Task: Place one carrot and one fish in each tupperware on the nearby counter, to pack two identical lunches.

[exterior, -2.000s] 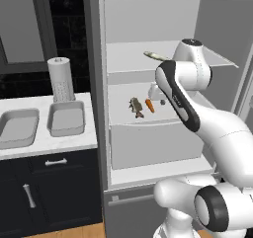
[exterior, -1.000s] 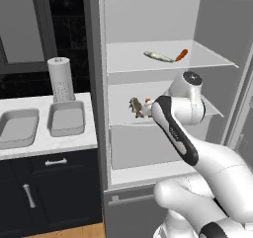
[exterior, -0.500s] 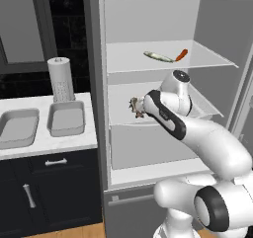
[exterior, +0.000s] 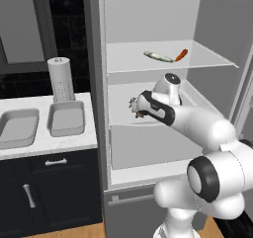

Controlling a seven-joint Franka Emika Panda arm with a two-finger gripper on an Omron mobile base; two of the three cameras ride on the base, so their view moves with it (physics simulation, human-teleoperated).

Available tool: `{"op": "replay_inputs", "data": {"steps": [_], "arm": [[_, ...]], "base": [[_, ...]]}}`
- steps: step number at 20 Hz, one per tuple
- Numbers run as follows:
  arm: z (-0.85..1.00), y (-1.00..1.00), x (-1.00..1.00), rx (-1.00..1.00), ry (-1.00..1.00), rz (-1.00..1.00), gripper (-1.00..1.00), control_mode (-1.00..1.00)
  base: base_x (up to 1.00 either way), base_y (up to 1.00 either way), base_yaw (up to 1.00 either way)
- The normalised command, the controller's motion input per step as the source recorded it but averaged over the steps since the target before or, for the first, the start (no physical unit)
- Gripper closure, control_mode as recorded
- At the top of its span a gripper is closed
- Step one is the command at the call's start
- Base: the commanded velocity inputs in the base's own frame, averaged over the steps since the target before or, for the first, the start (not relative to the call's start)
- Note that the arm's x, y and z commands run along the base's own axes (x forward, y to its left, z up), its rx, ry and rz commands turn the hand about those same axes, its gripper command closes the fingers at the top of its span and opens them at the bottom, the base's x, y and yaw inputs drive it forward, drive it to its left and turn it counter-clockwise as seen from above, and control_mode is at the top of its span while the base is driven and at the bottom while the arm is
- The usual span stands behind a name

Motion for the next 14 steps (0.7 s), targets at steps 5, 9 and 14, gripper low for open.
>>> {"op": "replay_inputs", "data": {"steps": [5,9,14], "arm": [[-0.24,0.2,0.49,0.0,0.0,0.0,-1.0,-1.0],[-0.26,0.09,0.49,0.0,0.0,0.0,-1.0,-1.0],[-0.27,0.0,0.51,0.0,0.0,0.0,-1.0,-1.0]], "base": [[0.0,0.0,0.0],[0.0,0.0,0.0],[0.0,0.0,0.0]]}}
